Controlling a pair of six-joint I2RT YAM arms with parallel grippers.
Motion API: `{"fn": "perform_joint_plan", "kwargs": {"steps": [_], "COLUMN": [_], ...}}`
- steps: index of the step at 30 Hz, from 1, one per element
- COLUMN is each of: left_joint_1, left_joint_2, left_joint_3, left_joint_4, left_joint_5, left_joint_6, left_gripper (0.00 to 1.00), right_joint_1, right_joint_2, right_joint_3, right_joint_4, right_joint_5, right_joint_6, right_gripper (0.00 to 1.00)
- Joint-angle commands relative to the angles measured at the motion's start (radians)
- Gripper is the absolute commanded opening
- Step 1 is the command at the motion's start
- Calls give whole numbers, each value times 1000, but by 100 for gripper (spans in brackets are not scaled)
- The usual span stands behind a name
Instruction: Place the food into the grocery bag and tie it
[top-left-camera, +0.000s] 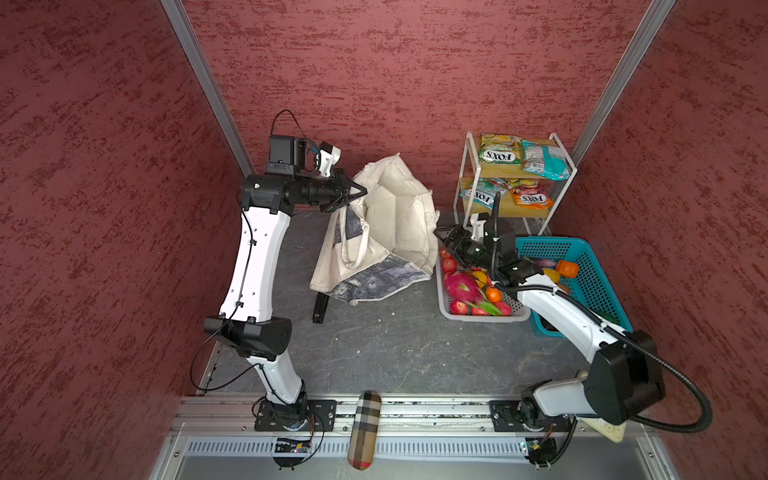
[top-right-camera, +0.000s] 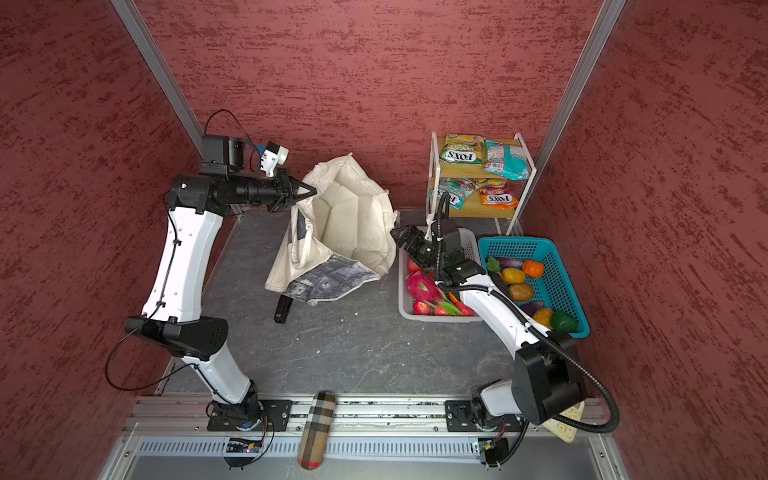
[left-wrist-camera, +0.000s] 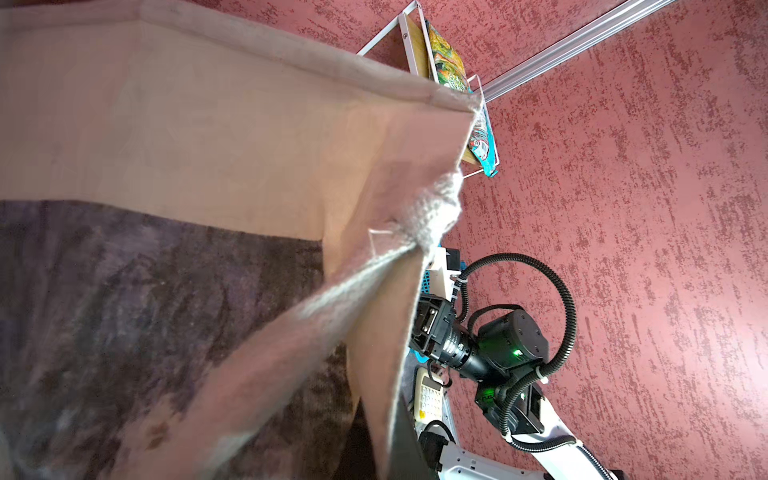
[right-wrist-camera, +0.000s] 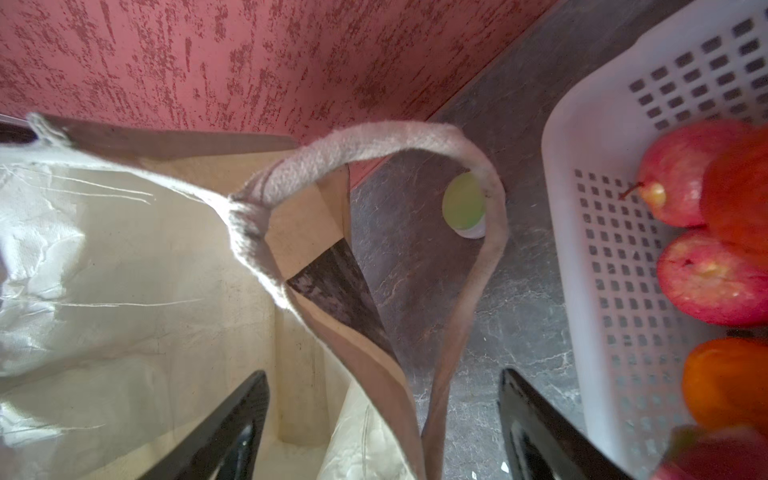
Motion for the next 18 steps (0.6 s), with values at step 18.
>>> {"fn": "perform_joint_plan", "kwargs": {"steps": [18], "left_joint_1": [23], "left_joint_2": [-189], "left_joint_3": [-239], "left_joint_4": [288], "left_joint_5": [109], "left_joint_6": [-135], "left_gripper": [0], "right_joint_1": [95], "right_joint_2": [101], "right_joint_3": [-12], "right_joint_4": [124], "right_joint_5": [-99], "right_joint_6": [-11], "right_gripper": [53]}}
